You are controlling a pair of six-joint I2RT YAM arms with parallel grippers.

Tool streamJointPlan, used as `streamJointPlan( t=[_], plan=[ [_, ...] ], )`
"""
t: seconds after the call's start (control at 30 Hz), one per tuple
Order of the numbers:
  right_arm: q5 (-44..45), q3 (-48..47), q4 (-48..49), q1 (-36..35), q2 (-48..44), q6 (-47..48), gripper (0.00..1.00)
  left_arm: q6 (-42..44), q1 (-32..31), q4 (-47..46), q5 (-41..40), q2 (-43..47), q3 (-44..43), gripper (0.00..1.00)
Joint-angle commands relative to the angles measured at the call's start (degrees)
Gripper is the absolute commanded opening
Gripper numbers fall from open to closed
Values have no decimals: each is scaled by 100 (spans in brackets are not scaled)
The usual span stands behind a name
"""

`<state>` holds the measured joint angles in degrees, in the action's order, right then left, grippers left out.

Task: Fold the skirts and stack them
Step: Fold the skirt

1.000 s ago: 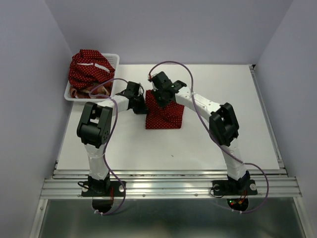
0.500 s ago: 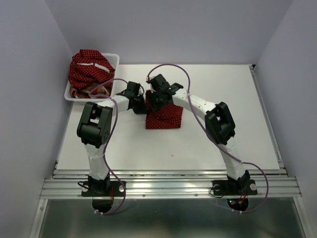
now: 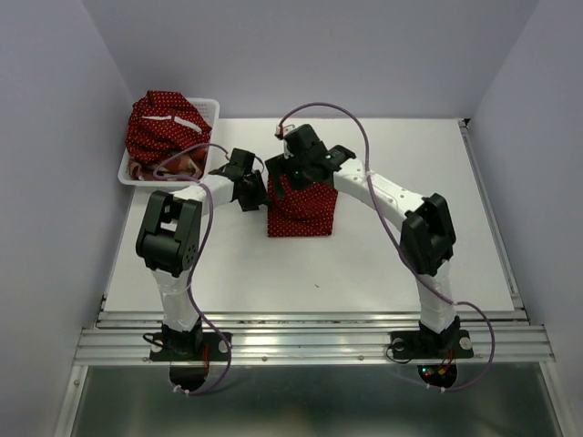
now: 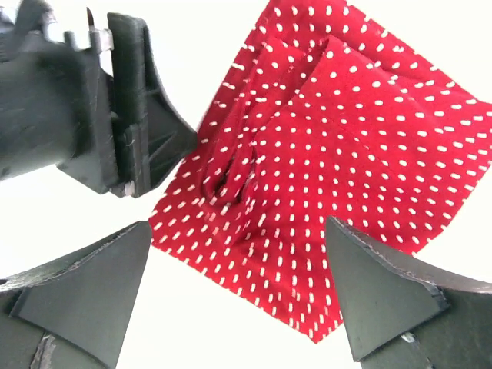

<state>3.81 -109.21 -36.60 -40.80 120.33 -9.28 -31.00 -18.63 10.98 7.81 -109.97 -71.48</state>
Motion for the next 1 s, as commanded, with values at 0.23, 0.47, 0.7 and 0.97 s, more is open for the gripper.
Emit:
streamJointPlan(
  t=[0.23, 0.47, 0.7, 0.97],
  plan=[
    [330, 234, 364, 669, -890, -232, 100, 41, 97, 414, 104, 1100, -120, 84],
    [366, -749, 382, 916, -91, -460, 100, 393, -386, 273, 422, 1031, -401, 87],
    [-328, -1497, 619, 968, 788, -127, 100, 542, -641, 176, 616, 706, -428, 84],
    [-1304, -1973, 768, 968, 1352, 172, 96, 473, -729, 238, 450, 547, -121, 58]
  ],
)
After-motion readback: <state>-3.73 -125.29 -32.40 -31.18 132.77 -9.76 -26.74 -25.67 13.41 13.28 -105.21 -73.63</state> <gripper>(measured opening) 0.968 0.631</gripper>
